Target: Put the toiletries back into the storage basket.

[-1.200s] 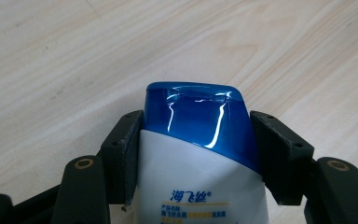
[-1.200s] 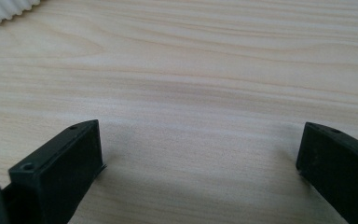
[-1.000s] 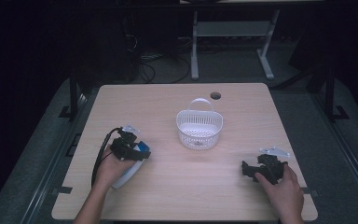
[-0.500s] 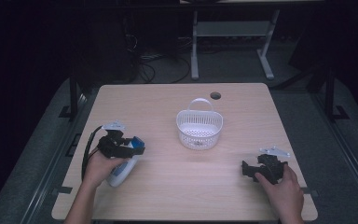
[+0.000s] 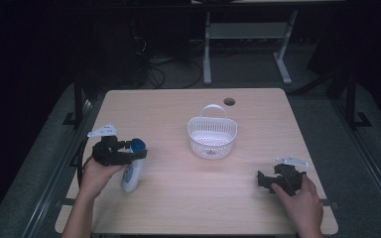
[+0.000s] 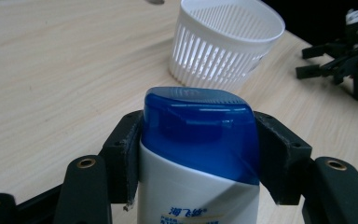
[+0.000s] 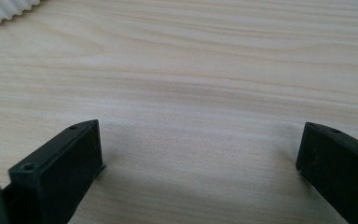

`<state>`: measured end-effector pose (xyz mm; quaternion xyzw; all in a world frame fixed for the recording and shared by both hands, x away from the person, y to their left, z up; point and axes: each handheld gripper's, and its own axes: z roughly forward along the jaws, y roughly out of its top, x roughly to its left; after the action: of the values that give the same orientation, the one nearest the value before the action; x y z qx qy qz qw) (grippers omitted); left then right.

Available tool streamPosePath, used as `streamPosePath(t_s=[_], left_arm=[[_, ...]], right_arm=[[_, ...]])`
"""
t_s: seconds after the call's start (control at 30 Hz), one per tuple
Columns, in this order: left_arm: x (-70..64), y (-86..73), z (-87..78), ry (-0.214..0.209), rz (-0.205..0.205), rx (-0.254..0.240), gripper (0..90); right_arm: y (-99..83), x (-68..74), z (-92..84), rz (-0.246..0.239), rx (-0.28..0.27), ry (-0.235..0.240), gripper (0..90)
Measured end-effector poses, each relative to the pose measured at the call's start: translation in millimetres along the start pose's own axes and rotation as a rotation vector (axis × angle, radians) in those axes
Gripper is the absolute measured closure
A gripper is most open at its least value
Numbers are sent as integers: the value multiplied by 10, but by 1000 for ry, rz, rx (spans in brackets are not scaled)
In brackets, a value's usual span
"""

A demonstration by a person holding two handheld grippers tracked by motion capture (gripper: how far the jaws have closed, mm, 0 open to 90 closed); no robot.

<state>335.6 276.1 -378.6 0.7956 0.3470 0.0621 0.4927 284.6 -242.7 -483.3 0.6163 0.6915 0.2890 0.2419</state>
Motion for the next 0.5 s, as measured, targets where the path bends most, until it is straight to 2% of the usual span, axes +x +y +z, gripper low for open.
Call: streamPosePath(t_s=[0.2, 0.5], left_arm=[[-9, 9, -54, -16, 22, -49, 396], [-28, 25, -52, -49, 40, -106, 398]], right_arm=[[0, 0, 0, -1, 0, 0, 0], [0, 0, 0, 0, 0, 0, 0]])
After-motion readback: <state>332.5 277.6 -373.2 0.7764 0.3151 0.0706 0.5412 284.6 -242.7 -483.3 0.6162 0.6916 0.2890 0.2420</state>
